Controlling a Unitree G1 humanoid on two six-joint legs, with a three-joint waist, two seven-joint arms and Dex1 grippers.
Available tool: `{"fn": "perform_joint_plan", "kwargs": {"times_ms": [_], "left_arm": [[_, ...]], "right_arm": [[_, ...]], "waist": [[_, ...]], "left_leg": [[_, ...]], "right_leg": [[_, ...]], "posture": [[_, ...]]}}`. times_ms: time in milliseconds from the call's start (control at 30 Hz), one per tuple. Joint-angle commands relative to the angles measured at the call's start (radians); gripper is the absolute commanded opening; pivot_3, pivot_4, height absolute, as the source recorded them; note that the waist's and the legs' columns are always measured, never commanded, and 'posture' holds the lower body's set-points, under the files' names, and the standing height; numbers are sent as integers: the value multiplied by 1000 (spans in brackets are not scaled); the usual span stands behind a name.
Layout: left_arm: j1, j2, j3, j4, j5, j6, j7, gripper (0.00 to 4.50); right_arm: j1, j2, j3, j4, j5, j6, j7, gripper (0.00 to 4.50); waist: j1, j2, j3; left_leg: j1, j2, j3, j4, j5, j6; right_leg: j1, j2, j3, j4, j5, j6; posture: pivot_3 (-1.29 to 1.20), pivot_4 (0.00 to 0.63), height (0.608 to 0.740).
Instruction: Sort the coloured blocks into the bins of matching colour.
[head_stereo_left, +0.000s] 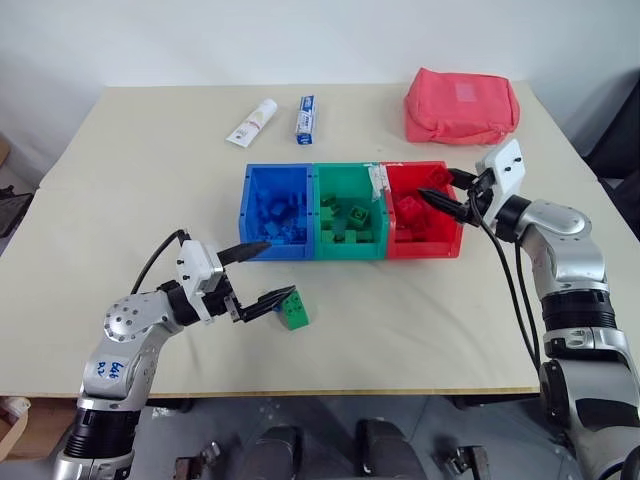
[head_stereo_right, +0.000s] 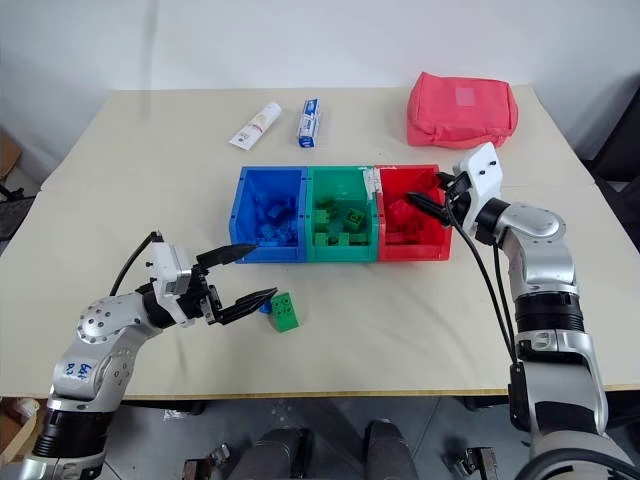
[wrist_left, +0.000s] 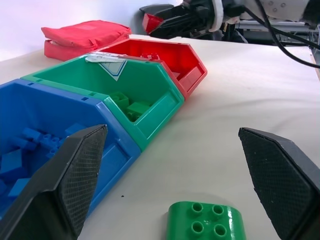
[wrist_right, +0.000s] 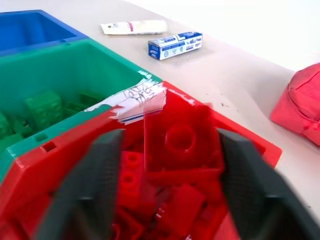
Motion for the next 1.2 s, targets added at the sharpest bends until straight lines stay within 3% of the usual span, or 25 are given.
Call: {"fn": "perform_joint_plan", "kwargs": {"times_ms": [33, 67, 300, 400, 633, 733, 867, 1033, 1200], "left_arm": [[12, 42, 26, -1, -8, 18, -22, 4500], [15, 54, 30, 3, -7, 18, -32, 4500], [45, 142, 96, 108, 9, -48, -109, 4500], [60, 189, 114, 179, 9, -83, -182, 4500], [44, 255, 88, 250, 39, -152, -289, 4500], [32, 258, 27, 177, 34, -130, -340, 4500], [-60, 245, -137, 125, 162, -211, -396, 4500], [-247, 189, -303, 211, 318, -305, -413, 4500], [-453, 133, -395, 392, 378, -399, -496, 4500]], "right_arm": [[-16, -9, -16, -20, 9, -45, 23, 4173], [-12, -14, -17, -26, 10, -52, 32, 4472], [213, -112, -39, -323, 182, -25, 336, 4472], [350, -193, -1, -458, 180, -19, 436, 4472], [484, -237, -41, -557, 232, -4, 477, 4472], [536, -240, -49, -615, 248, 0, 475, 4472], [605, -254, -51, -694, 262, 30, 470, 4472], [640, -257, -50, -758, 277, 72, 451, 4472], [672, -273, -62, -813, 301, 124, 440, 4472]], "waist": [[0, 0, 0], [-1, 0, 0], [5, 0, 0], [5, 0, 0], [2, 0, 0], [4, 0, 0], [20, 0, 0], [30, 0, 0], [29, 0, 0]], "left_leg": [[0, 0, 0, 0, 0, 0], [0, 0, 0, 0, 0, 0], [-1, 0, -2, -1, 0, 0], [-1, 0, -2, 0, 0, 1], [0, 0, -1, 0, 0, 0], [0, 0, -1, 0, 0, 0], [-1, -1, -3, 0, 0, 1], [0, 0, -2, 2, 0, 1], [-1, 0, -1, 2, 0, 1]], "right_leg": [[0, 0, 0, 0, 0, 0], [0, 0, 0, 0, 0, 0], [0, 0, -1, -1, 0, 0], [1, -1, -1, -1, 0, 0], [1, 0, 0, -1, 0, 0], [1, -1, 0, -1, 0, 0], [2, -2, 1, -2, 0, 0], [3, -1, -1, -4, 0, 0], [2, 1, -1, -2, 0, 0]], "posture": [[0, 150, 740], [0, 150, 740], [0, 150, 740], [0, 150, 740], [0, 150, 740], [0, 150, 740], [0, 150, 740], [0, 150, 740], [0, 150, 740]]}}
